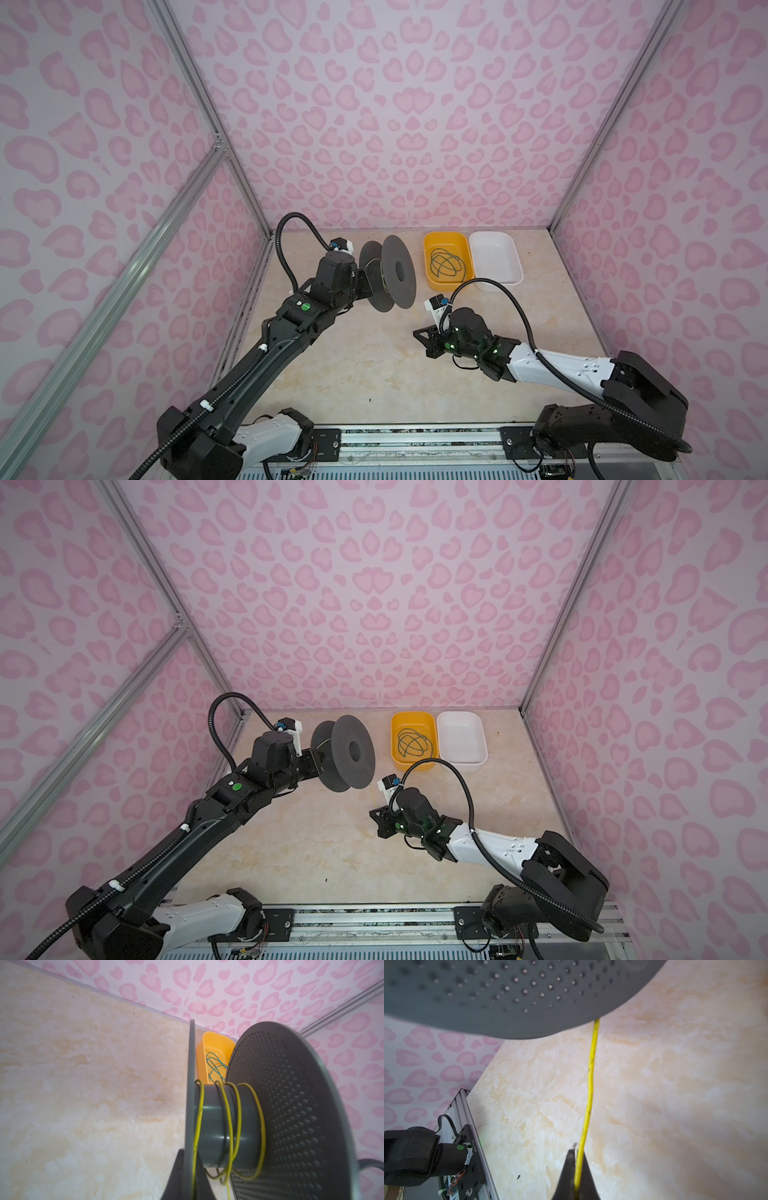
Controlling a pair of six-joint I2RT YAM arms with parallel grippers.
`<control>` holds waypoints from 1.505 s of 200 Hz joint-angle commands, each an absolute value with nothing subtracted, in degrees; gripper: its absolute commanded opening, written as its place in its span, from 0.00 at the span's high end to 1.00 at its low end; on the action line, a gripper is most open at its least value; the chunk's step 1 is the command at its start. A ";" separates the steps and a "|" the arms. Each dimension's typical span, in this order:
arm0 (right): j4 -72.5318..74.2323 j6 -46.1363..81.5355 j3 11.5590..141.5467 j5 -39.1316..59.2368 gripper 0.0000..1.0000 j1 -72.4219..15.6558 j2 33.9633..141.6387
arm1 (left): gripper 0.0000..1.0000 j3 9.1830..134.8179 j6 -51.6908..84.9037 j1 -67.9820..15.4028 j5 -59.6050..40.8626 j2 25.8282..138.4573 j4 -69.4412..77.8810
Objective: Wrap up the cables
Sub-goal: 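Raise the spool with the left gripper while the right gripper lowers the cable under it, then swing the right gripper with the yellow cable up over the spool toward the left gripper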
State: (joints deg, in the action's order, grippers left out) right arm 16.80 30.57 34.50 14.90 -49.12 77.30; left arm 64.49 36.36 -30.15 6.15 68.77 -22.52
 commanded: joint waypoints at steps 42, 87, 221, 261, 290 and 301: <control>14.69 30.85 36.56 13.30 1.00 -54.24 76.11 | 0.96 68.90 31.84 -32.14 19.25 76.33 -9.52; 13.74 30.52 37.62 13.34 1.00 -56.40 75.27 | 0.96 67.59 27.69 -32.96 24.52 79.22 -6.15; 2.33 23.49 46.99 11.14 1.00 -54.99 69.27 | 0.96 60.32 11.92 -41.95 35.24 81.27 -1.46; 0.44 22.06 49.67 12.46 1.00 -52.46 69.23 | 0.96 56.24 7.82 -44.40 36.08 79.31 -1.50; 0.43 22.48 50.78 13.61 1.00 -52.08 70.39 | 0.96 54.43 5.94 -45.74 36.76 78.40 -1.88; -0.10 22.37 51.46 13.67 1.00 -51.97 70.47 | 0.96 54.34 4.46 -46.45 37.70 78.40 -2.32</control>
State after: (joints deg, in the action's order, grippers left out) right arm -2.15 23.35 50.15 12.12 -52.25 70.30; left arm 54.92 8.88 -45.58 32.58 79.13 -3.11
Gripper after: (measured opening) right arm 0.049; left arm 0.085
